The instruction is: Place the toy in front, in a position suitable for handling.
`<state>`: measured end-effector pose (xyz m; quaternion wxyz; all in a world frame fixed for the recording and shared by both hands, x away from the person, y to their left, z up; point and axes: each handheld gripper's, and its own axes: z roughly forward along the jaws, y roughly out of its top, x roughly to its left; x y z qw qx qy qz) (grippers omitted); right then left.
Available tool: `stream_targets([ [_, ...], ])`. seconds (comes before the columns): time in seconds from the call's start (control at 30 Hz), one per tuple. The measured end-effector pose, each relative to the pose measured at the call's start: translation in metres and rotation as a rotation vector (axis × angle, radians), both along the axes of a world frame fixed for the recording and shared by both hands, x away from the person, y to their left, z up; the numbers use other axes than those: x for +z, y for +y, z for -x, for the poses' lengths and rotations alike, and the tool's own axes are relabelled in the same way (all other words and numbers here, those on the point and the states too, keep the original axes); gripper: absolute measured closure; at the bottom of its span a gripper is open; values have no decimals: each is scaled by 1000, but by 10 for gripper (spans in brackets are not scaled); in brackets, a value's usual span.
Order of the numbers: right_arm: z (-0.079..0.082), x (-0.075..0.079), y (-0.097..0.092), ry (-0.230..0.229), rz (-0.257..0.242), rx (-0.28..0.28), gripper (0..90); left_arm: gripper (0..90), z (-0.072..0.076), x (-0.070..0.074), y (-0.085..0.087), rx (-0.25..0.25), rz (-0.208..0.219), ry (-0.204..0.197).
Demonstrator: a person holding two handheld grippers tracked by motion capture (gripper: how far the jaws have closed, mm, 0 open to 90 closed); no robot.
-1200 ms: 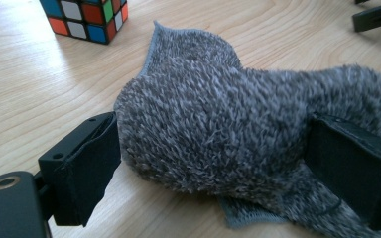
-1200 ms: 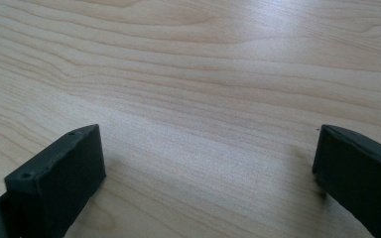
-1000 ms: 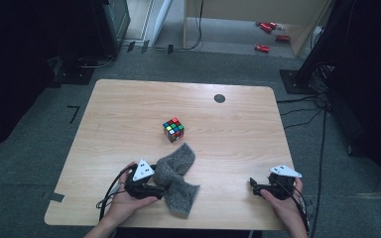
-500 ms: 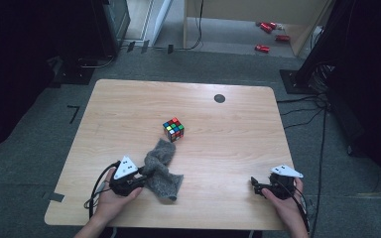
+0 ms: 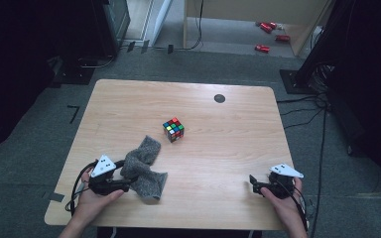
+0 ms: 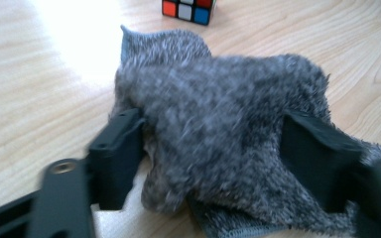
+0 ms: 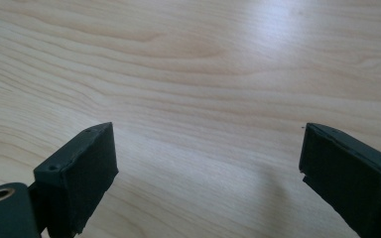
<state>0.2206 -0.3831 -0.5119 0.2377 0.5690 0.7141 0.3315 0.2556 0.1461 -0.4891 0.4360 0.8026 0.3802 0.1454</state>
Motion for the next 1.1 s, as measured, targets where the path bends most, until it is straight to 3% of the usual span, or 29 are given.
stream_targets([
  [0.13, -1, 5, 6, -14, -6, 13, 75, 152, -3, -2, -7, -7, -21, -9],
  [0.27, -6, 12, 17, -23, -12, 37, 75, 151, -14, -10, -19, -14, -89, 12],
  [0.43, -14, 23, 36, -46, -39, 73, 76, 436, -14, -16, -23, -33, -115, 12],
  [0.47, -14, 23, 36, -46, -39, 73, 76, 436, -13, -17, -24, -42, -122, 7],
  [0.6, -27, 32, 67, -70, -49, 133, 76, 537, -13, -20, -20, -56, -106, 25],
  [0.73, -35, 35, 86, -81, -54, 168, 76, 545, -15, -23, -15, -57, -88, 50],
  [0.77, -41, 37, 99, -84, -59, 188, 76, 545, -16, -23, -14, -57, -80, 58],
  [1.1, -62, 42, 140, -89, -64, 253, 76, 535, -16, -26, -13, -52, -65, 72],
])
